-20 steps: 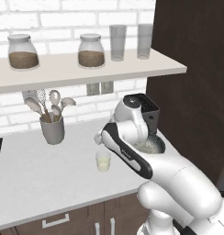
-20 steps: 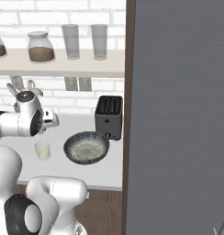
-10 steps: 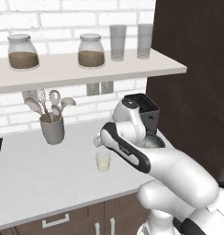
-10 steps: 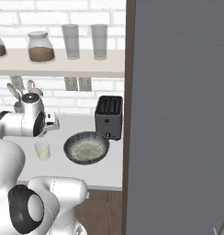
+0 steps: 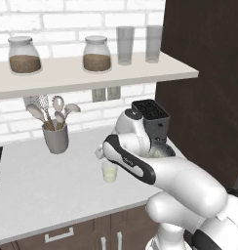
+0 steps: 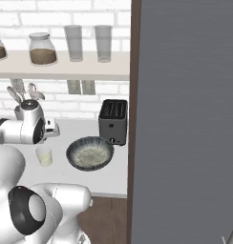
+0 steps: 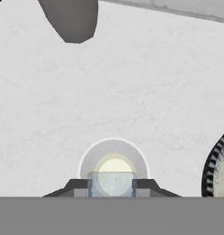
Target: Grab a lemon wedge from the fridge and one ice cube from the ice bowl, and put them in the glass of lemonade.
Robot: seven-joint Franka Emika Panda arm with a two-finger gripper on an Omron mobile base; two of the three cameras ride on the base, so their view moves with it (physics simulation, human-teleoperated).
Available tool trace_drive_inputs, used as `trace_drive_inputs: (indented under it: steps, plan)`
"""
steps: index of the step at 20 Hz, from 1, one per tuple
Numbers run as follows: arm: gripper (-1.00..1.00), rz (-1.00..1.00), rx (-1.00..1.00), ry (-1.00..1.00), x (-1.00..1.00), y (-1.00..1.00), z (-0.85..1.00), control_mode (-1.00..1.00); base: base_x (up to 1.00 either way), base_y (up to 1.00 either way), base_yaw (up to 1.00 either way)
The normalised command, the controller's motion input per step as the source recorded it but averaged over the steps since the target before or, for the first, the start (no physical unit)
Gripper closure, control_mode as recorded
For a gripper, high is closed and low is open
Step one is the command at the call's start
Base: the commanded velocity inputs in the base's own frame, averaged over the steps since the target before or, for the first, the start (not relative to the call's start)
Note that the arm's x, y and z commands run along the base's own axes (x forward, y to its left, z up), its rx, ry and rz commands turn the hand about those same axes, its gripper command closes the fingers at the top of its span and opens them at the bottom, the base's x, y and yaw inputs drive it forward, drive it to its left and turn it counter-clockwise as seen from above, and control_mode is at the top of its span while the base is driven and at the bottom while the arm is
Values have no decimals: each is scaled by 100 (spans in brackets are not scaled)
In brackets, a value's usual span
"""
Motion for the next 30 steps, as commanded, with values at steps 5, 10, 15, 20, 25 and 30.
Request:
trace_drive_inputs:
  steps: [5,10,15,20,25,30]
  plan:
    - [100,-6,0,-2,0,0,-1,-100,0,0,0]
    - [100,-8,0,0,0,0,-3,-100,0,0,0]
    - [100,-5,0,0,6,2,-24,-100,0,0,0]
    - [100,-6,0,0,0,0,-19,-100,0,0,0]
    - [100,-6,0,0,0,2,-19,-100,0,0,0]
    - [100,-1,0,0,10,20,-2,-100,0,0,0]
